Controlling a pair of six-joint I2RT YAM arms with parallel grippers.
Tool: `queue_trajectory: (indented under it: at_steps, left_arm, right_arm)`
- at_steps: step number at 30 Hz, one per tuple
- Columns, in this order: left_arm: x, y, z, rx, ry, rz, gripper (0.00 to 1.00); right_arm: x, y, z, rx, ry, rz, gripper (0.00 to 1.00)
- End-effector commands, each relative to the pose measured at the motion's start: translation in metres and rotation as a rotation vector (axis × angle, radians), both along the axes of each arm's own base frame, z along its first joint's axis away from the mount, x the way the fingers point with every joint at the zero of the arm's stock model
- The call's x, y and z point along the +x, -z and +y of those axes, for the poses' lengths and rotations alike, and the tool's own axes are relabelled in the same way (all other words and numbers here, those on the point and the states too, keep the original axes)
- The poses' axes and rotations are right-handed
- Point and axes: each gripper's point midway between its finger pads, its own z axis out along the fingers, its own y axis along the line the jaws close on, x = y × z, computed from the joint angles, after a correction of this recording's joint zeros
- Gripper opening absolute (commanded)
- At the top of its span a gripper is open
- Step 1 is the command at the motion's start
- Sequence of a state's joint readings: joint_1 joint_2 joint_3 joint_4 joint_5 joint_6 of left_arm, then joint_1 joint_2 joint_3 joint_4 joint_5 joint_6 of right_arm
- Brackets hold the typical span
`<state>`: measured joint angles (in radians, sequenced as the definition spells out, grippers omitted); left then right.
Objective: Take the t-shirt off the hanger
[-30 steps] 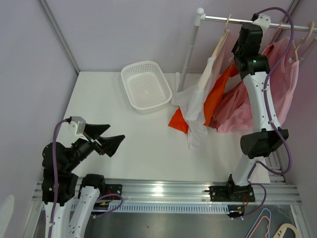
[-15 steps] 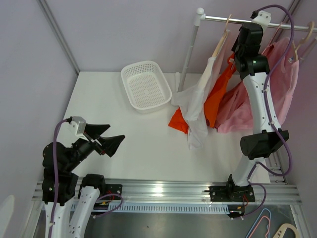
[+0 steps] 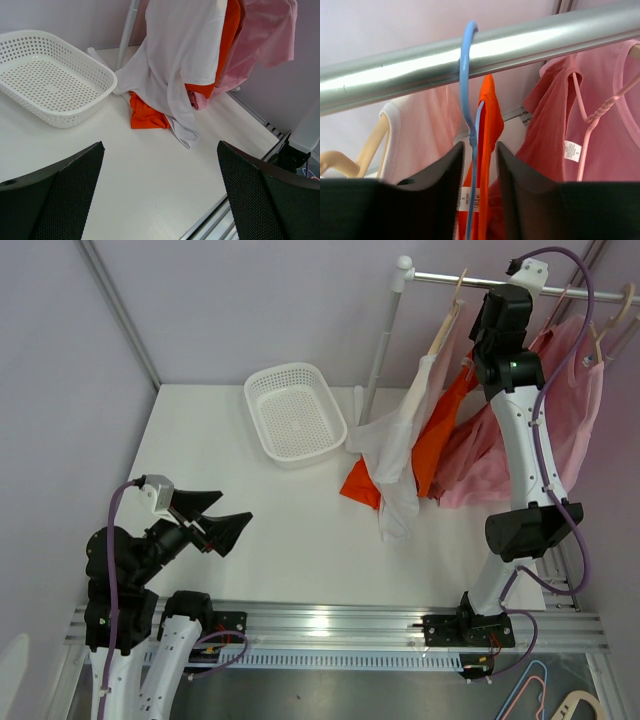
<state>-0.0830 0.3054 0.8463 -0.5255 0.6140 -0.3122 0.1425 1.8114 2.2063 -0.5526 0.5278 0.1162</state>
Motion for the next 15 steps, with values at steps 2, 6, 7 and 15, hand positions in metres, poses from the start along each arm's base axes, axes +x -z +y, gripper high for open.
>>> queue_trajectory:
  at_steps: [2, 6, 7, 15]
  left_arm:
    - [-0.002, -0.004, -0.001, 0.011, 0.011, -0.035, 1.0]
    - [-0.001, -0.004, -0.001, 0.012, 0.008, -0.034, 1.0]
    - [-0.001, -0.003, -0.001, 0.012, 0.01, -0.033, 1.0]
    - [-0.002, -0.002, 0.0, 0.014, 0.008, -0.033, 0.99]
  right_arm:
    - [0.006, -0.019, -0.005, -0.02, 0.03, -0.062, 0.24]
    - [0.012, -0.014, -0.005, -0.019, 0.033, -0.059, 0.11]
    - [0.012, -0.014, -0.004, -0.021, 0.032, -0.059, 0.12]
    - [0.022, -0.004, -0.005, -0.037, 0.042, -0.038, 0.0]
